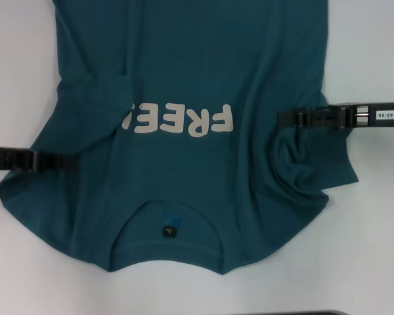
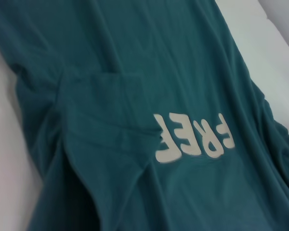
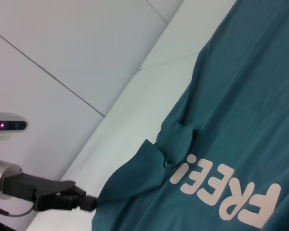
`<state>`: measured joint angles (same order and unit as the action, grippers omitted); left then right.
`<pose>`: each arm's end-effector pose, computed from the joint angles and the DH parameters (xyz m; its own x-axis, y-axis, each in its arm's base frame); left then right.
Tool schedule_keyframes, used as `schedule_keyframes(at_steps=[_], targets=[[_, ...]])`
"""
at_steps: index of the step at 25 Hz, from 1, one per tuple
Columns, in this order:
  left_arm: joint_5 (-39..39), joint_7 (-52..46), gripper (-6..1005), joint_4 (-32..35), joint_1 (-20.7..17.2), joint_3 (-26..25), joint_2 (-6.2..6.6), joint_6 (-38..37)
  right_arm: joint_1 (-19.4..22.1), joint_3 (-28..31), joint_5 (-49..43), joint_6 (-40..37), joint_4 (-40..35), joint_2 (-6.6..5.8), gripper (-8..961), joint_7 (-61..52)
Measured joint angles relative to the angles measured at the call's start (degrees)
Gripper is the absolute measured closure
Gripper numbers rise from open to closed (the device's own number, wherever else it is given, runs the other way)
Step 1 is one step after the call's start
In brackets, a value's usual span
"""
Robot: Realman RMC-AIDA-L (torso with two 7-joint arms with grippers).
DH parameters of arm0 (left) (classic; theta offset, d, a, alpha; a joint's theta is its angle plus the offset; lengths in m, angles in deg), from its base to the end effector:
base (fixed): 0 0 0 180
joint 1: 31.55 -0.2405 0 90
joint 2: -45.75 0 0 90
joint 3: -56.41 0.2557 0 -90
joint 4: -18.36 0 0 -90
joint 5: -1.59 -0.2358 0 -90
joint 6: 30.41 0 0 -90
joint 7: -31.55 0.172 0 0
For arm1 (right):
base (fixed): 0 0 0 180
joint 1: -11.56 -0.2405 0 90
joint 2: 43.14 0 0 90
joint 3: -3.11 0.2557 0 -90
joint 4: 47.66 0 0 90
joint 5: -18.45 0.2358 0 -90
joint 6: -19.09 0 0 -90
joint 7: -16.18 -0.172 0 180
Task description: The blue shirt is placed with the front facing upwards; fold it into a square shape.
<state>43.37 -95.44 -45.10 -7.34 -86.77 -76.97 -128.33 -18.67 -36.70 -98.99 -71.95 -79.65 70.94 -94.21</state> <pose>-0.3051 0.3242 0.0220 0.4139 0.8736 0.2560 0.9101 -0.4030 -0.0960 0.2941 0.3486 -0.0114 0.4271 -0.7979 -0.4254 -0.8369 -0.5270 0.1482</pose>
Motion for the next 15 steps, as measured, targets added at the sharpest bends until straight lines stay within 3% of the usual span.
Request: schedule_keyframes(at_steps=[4,15], targets=[[0.2,0.2,967,-0.7,0.8,-2.6,0.19,3.0,0.3,0.0,0.0,0.2,0.0,0.0,80,0.0],[0.2,1.5,933,-0.2,2.0,-1.8,0.05,8.6,0.4,0.0,0.0,0.3,0.1,0.0,82,0.0]])
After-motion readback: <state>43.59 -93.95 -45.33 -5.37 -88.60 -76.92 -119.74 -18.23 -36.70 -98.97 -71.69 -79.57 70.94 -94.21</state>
